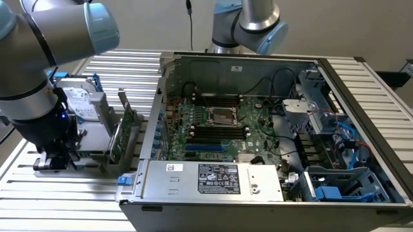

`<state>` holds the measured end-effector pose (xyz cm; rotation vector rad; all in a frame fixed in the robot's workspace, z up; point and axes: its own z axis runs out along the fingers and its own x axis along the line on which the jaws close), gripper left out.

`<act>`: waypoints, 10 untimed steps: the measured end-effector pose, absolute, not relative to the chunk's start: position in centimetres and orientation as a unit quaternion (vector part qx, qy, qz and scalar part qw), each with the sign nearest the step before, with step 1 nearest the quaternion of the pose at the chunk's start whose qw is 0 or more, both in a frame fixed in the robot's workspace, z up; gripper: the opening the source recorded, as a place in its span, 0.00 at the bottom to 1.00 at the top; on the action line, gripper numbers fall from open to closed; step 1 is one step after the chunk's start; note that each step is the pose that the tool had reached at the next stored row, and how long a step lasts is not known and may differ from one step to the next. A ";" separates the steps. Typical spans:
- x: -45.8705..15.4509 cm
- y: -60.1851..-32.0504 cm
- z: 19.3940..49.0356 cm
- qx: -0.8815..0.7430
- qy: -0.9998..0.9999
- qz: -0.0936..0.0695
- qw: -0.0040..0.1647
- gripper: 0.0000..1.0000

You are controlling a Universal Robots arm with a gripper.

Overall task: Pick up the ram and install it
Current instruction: 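Pick up the ram and move it above insertion slot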

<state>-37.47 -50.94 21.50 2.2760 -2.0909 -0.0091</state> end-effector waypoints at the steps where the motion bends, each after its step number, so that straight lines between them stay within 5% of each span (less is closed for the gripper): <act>1: -37.5 -50.9 21.4 0.735 -0.677 -0.003 0.026 0.31; 10: -38.1 -50.7 20.8 0.727 -0.686 -0.004 0.026 0.31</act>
